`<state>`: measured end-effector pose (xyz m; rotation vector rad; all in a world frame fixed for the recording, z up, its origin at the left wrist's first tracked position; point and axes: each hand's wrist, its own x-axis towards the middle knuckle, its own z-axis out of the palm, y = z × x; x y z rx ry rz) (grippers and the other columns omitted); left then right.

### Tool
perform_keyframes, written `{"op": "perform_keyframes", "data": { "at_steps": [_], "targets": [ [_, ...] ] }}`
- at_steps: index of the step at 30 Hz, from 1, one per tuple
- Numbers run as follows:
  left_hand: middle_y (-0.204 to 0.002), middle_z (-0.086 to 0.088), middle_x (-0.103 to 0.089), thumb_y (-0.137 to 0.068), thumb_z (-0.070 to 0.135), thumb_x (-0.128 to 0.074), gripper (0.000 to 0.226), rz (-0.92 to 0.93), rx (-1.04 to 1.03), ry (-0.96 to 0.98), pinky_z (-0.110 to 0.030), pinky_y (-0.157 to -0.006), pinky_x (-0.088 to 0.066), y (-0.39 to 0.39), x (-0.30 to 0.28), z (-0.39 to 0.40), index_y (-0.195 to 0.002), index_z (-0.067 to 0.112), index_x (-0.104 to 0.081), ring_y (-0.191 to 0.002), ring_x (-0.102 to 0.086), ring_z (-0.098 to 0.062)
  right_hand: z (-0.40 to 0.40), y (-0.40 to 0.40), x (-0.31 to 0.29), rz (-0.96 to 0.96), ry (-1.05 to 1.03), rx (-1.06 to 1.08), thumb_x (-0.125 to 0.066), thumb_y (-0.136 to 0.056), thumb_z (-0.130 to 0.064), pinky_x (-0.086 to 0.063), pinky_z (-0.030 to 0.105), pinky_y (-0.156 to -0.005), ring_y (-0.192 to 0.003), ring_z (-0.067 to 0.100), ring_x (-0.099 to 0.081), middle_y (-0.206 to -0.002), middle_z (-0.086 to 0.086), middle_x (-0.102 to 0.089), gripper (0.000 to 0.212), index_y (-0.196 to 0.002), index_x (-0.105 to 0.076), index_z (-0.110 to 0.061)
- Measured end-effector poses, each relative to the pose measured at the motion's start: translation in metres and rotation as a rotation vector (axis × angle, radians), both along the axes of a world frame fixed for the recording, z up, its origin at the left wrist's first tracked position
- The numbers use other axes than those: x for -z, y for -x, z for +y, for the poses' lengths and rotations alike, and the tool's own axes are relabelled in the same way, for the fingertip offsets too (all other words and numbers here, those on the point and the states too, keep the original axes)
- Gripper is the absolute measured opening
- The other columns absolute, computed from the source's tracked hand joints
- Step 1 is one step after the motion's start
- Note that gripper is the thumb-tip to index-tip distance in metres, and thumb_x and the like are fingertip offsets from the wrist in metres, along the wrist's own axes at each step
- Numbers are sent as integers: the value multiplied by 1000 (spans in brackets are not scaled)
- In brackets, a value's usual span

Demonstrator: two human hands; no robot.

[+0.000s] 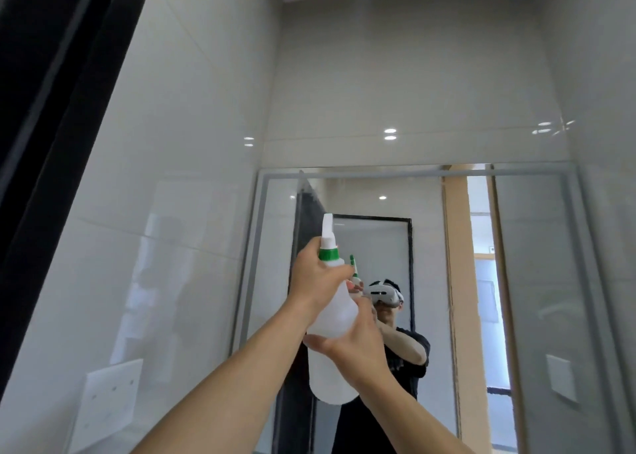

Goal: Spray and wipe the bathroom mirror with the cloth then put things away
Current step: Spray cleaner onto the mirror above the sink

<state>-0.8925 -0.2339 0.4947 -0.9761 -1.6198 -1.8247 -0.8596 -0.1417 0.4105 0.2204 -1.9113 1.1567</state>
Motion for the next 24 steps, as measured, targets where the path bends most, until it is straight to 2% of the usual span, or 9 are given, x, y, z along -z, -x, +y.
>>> {"op": "perform_keyframes", "data": {
  "at_steps": [3, 7, 10, 13, 15, 17, 19, 22, 24],
  "targets": [
    [-83, 5, -66, -65, 14, -75, 31, 8, 21, 9, -36, -61, -62, -4, 1, 23, -89, 28, -61, -66, -71, -16, 22, -9, 3, -13, 10, 43, -91, -50, -42, -48, 17, -63, -89, 1, -63, -100, -15, -63, 81, -111, -38, -44],
    [-90, -8, -66, -65, 14, -75, 30, 0, 44, 5, -51, -71, -61, -15, 7, 55, -91, 19, -60, -81, -71, -31, 52, -25, 6, -19, -6, 91, -89, -49, -45, -49, 13, -62, -90, -3, -62, -105, -19, -62, 81, -110, -36, -49],
    [-80, -4, -66, -71, 13, -77, 26, 43, 42, 16, -28, -59, -51, -23, 13, 77, -88, 19, -58, -68, -66, -13, 72, -38, 8, -34, 12, 96, -92, -51, -40, -51, 13, -63, -92, -1, -63, -107, -14, -61, 82, -113, -38, -45],
    [-73, 2, -62, -72, 12, -76, 25, 53, 66, 22, -20, -56, -42, -33, 16, 95, -84, 20, -56, -60, -58, -7, 89, -48, 12, -43, 31, 123, -92, -51, -37, -50, 10, -58, -90, 2, -64, -103, -13, -63, 85, -118, -40, -39],
    [-74, 2, -63, -71, 13, -76, 27, 46, 90, 37, -27, -58, -50, -39, 18, 108, -85, 22, -55, -58, -62, -8, 99, -56, 14, -57, 38, 160, -92, -49, -40, -50, 11, -57, -95, 6, -62, -105, -12, -62, 87, -118, -39, -40],
    [-82, 0, -65, -67, 18, -74, 30, 25, 143, 48, -44, -67, -60, -45, 19, 120, -91, 23, -57, -65, -71, -19, 110, -64, 16, -74, 53, 189, -92, -48, -41, -50, 12, -57, -93, 5, -64, -105, -12, -63, 83, -112, -40, -41],
    [-89, 0, -67, -63, 25, -72, 36, 28, 177, 76, -52, -74, -60, -52, 18, 134, -96, 29, -57, -74, -72, -29, 123, -74, 17, -85, 70, 230, -91, -47, -43, -50, 12, -55, -88, 3, -65, -102, -11, -65, 80, -109, -40, -41],
    [-85, 4, -66, -65, 27, -75, 36, 68, 195, 117, -49, -78, -59, -62, 17, 156, -95, 33, -56, -75, -73, -22, 141, -88, 18, -90, 79, 309, -88, -45, -47, -46, 9, -52, -88, 2, -63, -102, -13, -63, 81, -109, -39, -41],
    [-87, 5, -64, -72, 16, -77, 36, 78, 252, 105, -37, -71, -62, -70, 17, 171, -93, 34, -54, -68, -71, -11, 153, -97, 19, -87, 91, 366, -88, -45, -49, -44, 9, -51, -88, 1, -62, -101, -15, -61, 81, -108, -37, -43]
  ]
}}
